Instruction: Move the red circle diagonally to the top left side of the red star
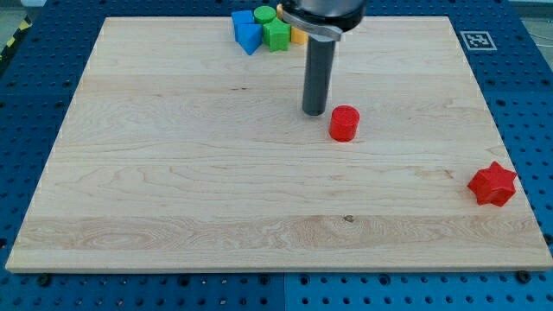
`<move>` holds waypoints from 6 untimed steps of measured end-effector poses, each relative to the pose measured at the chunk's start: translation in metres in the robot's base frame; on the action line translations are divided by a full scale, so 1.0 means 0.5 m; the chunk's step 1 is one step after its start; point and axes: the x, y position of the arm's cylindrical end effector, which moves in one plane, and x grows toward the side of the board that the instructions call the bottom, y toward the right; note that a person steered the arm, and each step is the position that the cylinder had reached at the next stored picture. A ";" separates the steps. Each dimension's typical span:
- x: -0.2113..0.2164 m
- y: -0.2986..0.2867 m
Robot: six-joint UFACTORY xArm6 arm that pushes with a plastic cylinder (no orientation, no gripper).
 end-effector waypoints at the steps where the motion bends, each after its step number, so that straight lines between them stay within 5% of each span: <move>1: 0.035 0.006; 6: 0.058 0.268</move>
